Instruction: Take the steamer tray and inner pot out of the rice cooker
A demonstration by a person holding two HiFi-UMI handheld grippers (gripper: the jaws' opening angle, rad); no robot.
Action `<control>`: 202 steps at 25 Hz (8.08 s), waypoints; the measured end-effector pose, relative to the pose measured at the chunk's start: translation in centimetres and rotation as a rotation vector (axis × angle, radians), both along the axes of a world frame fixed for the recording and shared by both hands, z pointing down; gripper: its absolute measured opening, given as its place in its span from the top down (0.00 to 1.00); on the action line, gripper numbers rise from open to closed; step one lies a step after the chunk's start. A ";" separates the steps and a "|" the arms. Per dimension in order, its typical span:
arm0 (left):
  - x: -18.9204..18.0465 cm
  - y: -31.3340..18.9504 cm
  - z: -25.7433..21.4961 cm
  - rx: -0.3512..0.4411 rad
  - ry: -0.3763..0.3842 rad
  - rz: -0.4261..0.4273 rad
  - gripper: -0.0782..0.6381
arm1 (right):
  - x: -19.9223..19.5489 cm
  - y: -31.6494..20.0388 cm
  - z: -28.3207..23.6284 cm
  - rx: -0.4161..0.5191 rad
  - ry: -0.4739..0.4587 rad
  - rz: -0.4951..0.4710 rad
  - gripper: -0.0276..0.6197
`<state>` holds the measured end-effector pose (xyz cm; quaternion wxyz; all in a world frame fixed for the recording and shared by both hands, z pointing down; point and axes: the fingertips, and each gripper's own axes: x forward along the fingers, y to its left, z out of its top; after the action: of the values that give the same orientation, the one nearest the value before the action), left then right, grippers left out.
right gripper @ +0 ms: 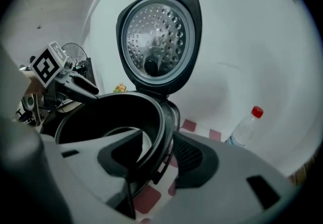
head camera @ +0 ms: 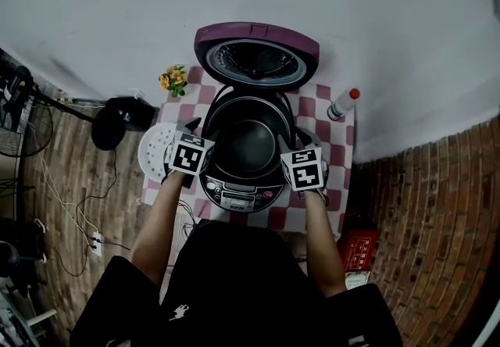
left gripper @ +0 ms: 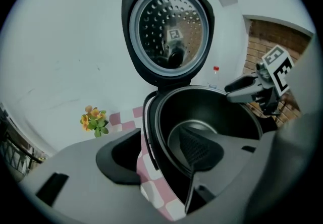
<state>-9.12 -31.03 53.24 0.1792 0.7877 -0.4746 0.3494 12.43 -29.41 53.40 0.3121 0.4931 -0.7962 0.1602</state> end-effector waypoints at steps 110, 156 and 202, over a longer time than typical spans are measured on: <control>8.0 8.1 -19.3 0.639 0.221 0.026 0.87 | 5.8 9.0 -20.8 0.702 -0.013 0.195 0.95; 27.5 17.2 -6.8 0.422 0.134 0.052 0.86 | 25.5 17.9 -7.4 0.468 -0.048 0.224 0.95; 28.6 13.0 6.7 0.171 0.110 0.029 0.85 | 26.5 14.0 6.4 0.132 -0.032 0.226 0.94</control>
<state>19.52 -18.00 59.91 0.1320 0.8249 -0.4807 0.2664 38.93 -15.37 59.78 0.2462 0.5964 -0.7493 0.1492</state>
